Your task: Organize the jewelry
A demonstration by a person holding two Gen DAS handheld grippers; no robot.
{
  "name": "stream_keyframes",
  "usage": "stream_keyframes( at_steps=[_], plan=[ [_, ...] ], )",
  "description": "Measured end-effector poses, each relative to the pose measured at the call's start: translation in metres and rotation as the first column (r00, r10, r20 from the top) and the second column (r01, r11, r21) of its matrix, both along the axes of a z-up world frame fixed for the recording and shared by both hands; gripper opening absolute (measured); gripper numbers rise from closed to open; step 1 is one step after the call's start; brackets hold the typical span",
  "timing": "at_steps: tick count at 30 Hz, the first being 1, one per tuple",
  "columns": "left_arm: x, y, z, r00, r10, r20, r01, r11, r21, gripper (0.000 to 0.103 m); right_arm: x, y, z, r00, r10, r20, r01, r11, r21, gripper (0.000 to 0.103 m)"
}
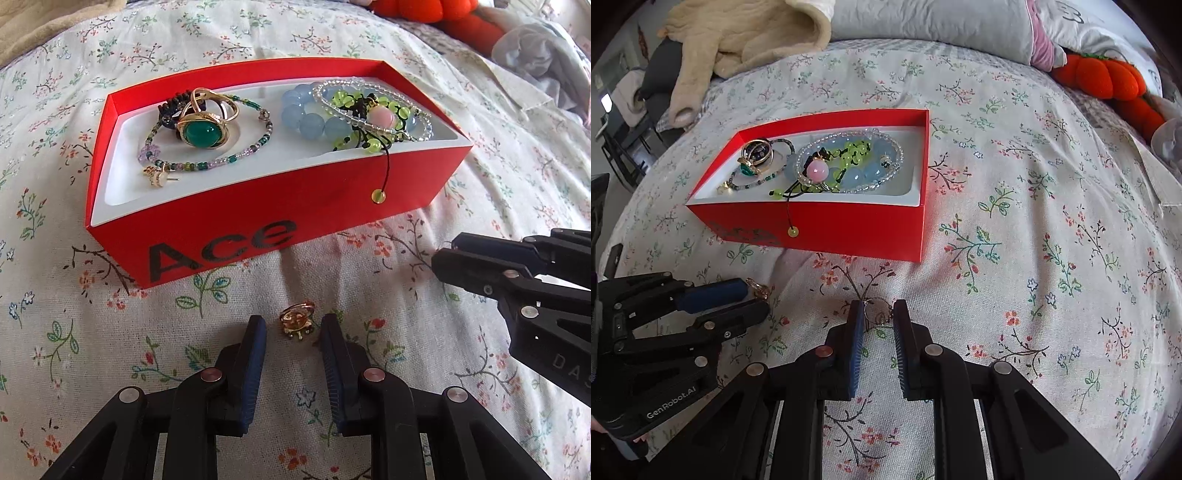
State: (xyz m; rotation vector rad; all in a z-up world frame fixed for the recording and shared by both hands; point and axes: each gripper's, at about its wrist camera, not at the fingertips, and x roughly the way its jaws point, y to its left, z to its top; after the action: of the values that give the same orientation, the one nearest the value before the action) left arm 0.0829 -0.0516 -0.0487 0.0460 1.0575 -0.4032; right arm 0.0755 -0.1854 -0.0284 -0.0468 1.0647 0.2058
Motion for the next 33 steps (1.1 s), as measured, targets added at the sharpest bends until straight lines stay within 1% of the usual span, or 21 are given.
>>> stream_keyframes(
  at_steps=[1,2,3,6,9,16,27,33],
  plan=[
    [0.001,-0.001,0.000,1.000,-0.001,0.003,0.001,1.000,0.004,0.024,0.000,0.000,0.000,1.000,0.000,0.001,0.000,1.000,0.000,0.017],
    [0.000,-0.001,0.000,1.000,-0.002,0.005,0.002,1.000,0.007,0.021,0.000,-0.001,0.001,1.000,-0.001,0.000,0.001,1.000,0.000,0.017],
    [0.001,-0.002,0.000,1.000,-0.006,0.006,0.005,1.000,0.010,0.012,0.000,-0.001,0.001,1.000,-0.002,-0.002,0.002,1.000,0.001,0.017],
    [0.000,-0.003,0.001,1.000,-0.015,0.011,0.014,1.000,0.023,0.006,0.000,-0.002,0.000,1.000,-0.005,-0.007,0.005,1.000,-0.001,0.017],
    [0.000,0.000,0.002,1.000,-0.015,0.006,0.015,1.000,0.018,0.002,0.000,-0.002,0.000,1.000,-0.005,-0.011,0.005,1.000,-0.004,0.017],
    [-0.001,0.007,0.010,1.000,-0.011,0.019,0.011,1.000,0.012,0.000,-0.001,0.000,0.002,1.000,-0.009,-0.015,0.009,1.000,-0.002,0.017],
    [-0.006,0.019,0.024,0.999,-0.010,0.036,0.011,1.000,-0.012,0.000,-0.004,0.009,0.013,1.000,0.007,0.000,-0.007,1.000,0.011,0.017],
    [-0.008,0.022,0.021,1.000,-0.013,0.025,0.013,1.000,-0.015,0.000,-0.006,0.010,0.019,1.000,0.006,0.009,-0.006,1.000,0.020,0.017]
  ],
)
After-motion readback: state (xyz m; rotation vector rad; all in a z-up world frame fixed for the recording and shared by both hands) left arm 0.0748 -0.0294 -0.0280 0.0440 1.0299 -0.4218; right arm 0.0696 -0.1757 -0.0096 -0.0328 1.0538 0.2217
